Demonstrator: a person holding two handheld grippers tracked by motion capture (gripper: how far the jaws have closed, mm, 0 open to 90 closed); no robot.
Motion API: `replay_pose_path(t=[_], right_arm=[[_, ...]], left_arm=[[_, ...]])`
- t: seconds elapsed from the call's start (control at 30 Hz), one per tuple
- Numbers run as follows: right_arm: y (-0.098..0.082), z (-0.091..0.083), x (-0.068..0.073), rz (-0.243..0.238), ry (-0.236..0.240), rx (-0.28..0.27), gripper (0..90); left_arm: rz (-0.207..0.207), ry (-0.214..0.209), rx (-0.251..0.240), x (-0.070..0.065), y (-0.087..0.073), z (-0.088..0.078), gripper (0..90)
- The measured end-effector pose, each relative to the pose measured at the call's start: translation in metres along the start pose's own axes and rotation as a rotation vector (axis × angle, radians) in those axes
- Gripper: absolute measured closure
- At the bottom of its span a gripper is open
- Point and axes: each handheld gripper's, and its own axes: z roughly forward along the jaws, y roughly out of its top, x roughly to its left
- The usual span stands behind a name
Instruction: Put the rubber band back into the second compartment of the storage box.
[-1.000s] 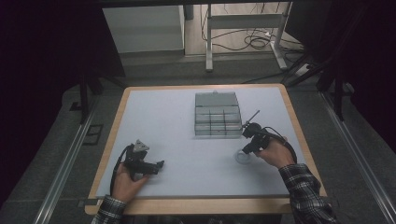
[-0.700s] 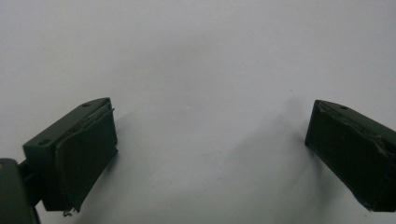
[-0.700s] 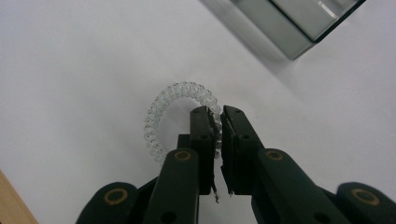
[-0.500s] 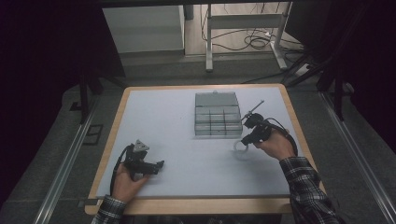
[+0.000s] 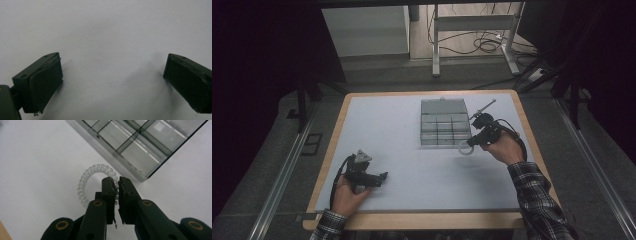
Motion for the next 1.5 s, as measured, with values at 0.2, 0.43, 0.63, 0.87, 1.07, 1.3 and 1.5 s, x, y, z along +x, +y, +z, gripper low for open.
replay_pose_path(t=[0.2,0.43,0.63,0.87,1.07,1.3,1.5], right_arm=[[0.009,0.001,-0.003,0.013,-0.009,-0.034,82.4],[0.018,0.007,-0.007,0.033,-0.011,-0.070,82.4],[0.026,0.015,-0.012,0.058,-0.019,-0.098,82.4],[0.034,0.024,-0.020,0.092,-0.030,-0.130,82.4],[0.041,0.032,-0.023,0.110,-0.036,-0.152,82.4],[0.051,0.043,-0.028,0.133,-0.049,-0.178,82.4],[0.059,0.058,-0.030,0.158,-0.058,-0.204,82.4]], left_arm=[[0.000,0.000,0.000,0.000,0.000,0.000,2.4],[0.000,0.000,0.000,0.000,0.000,0.000,2.4],[0.000,0.000,0.000,0.000,0.000,0.000,2.4],[0.000,0.000,0.000,0.000,0.000,0.000,2.4],[0.000,-0.001,0.000,0.000,0.000,0.000,2.4],[-0.001,-0.002,0.000,0.000,0.000,0.000,2.4],[-0.003,-0.003,-0.002,0.000,0.000,0.000,2.4]])
